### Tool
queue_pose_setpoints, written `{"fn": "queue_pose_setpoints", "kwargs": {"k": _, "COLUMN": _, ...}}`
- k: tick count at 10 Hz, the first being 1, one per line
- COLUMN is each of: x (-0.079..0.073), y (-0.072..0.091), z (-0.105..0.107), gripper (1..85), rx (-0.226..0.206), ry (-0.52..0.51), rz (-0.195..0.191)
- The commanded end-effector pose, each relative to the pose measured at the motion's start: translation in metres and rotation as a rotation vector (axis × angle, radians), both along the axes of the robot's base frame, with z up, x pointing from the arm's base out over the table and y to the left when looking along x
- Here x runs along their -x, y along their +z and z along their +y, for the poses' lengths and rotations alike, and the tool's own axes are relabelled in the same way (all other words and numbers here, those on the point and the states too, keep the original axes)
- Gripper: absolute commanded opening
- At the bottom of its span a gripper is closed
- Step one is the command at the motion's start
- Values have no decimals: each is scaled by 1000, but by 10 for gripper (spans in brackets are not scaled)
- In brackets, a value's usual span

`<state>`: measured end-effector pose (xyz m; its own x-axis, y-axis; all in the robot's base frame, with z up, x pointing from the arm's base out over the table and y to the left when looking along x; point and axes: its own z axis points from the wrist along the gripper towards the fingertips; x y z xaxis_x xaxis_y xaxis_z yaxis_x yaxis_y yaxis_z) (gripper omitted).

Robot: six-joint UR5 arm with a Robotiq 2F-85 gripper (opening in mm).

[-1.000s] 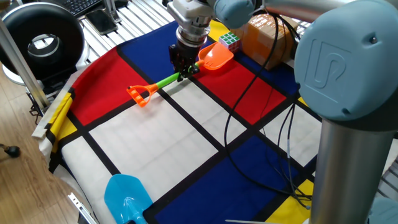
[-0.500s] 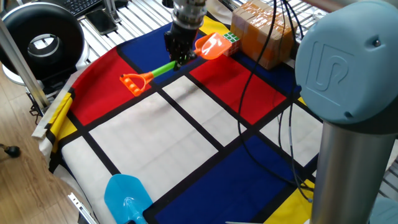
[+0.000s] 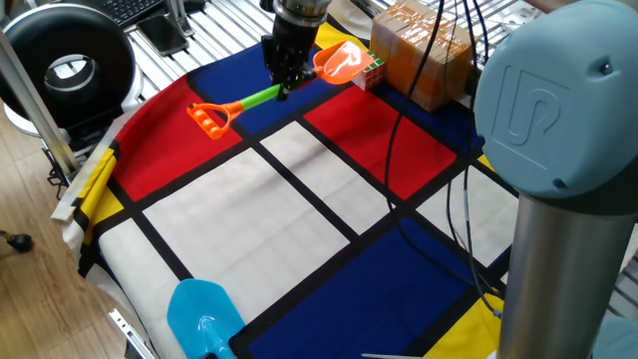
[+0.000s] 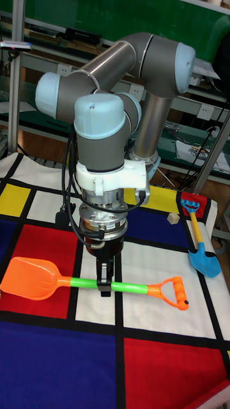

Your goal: Use a shovel to scoop up an object

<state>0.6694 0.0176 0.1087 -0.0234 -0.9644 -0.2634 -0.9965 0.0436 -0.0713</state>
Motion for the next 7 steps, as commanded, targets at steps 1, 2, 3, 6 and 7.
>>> {"fn": "queue_pose_setpoints", "kwargs": {"k": 1, "x": 0, "y": 10, "z": 10, "gripper": 10, "rx": -51, "ry": -29, "rz": 10}}
{"fn": "queue_pose_setpoints", "kwargs": {"k": 2, "x": 3, "y": 14, "z": 21, "gripper": 10, "rx": -97, "ry": -44, "rz": 25}}
{"fn": "queue_pose_setpoints", "kwargs": {"k": 3, "x": 6, "y": 20, "z": 37, "gripper": 10, "rx": -163, "ry": -70, "rz": 51}}
{"fn": "queue_pose_setpoints", "kwargs": {"k": 6, "x": 1, "y": 36, "z": 67, "gripper": 10, "rx": -298, "ry": -115, "rz": 53}}
{"fn": "queue_pose_setpoints", "kwargs": {"k": 7, "x": -2, "y": 34, "z": 63, "gripper": 10, "rx": -281, "ry": -115, "rz": 39}}
